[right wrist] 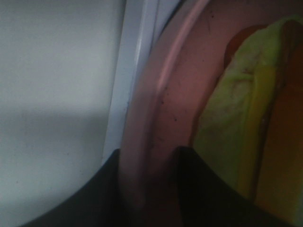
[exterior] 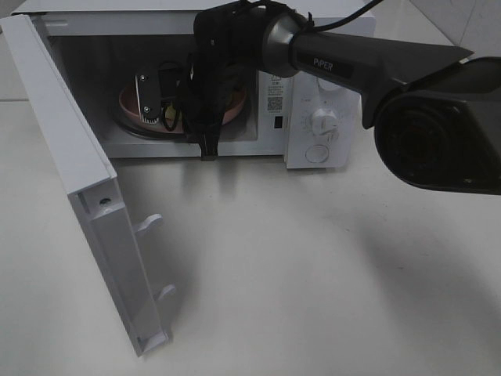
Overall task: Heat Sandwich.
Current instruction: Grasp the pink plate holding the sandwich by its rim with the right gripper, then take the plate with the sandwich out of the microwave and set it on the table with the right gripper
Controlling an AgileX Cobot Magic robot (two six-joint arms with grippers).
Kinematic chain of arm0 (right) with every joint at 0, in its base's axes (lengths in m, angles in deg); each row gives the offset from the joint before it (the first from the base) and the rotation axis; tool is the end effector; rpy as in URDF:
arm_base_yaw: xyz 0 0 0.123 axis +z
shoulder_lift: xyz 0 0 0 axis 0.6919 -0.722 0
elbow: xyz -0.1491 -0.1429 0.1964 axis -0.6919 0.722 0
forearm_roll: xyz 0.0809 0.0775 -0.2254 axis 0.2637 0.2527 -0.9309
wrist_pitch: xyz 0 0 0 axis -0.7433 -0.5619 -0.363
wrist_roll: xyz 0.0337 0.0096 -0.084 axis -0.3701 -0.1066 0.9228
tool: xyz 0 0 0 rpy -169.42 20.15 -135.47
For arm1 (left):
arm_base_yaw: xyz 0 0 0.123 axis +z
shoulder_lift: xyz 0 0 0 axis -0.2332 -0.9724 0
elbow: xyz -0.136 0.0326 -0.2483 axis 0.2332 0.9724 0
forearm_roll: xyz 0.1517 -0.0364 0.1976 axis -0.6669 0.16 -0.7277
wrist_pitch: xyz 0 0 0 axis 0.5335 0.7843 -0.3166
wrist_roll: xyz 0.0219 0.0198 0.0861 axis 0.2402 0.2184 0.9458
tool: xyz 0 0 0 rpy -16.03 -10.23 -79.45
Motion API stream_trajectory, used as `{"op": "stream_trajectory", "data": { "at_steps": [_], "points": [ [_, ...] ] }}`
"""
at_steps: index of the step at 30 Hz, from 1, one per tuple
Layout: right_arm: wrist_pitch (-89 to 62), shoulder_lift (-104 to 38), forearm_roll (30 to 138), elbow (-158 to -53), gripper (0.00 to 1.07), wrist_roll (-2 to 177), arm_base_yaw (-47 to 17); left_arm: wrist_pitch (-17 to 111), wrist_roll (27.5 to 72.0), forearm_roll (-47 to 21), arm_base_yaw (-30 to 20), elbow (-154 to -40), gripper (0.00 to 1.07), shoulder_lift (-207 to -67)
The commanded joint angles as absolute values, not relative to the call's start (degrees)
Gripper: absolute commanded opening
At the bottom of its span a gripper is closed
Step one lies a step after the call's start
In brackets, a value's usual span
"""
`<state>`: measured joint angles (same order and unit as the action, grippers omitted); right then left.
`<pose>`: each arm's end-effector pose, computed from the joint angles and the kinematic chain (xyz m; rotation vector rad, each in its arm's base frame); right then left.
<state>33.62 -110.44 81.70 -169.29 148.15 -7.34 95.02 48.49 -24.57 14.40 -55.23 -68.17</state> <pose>0.4525 0.3313 0.1538 -1.9717 1.5779 -0.2465 -0.0042 -0.0041 0.2787 0.0301 2.0184 -0.0226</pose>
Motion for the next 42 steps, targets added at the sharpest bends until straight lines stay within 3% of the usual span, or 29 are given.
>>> {"op": "stream_trajectory", "data": {
  "at_steps": [1, 24, 42],
  "points": [
    [35.3, -109.4, 82.8, -166.9, 0.0, 147.6, -7.7, 94.7, 48.4, -24.5, 14.3, -55.0, 0.98, -66.8],
    [33.6, -101.0, 79.3, -152.0, 0.01, 159.7, -7.7, 94.7, 48.4, -24.5, 14.3, -55.0, 0.98, -66.8],
    [8.5, -90.0, 78.5, -131.7, 0.0, 165.6, -7.7, 94.7, 48.4, -24.5, 14.3, -55.0, 0.98, -66.8]
  ]
}}
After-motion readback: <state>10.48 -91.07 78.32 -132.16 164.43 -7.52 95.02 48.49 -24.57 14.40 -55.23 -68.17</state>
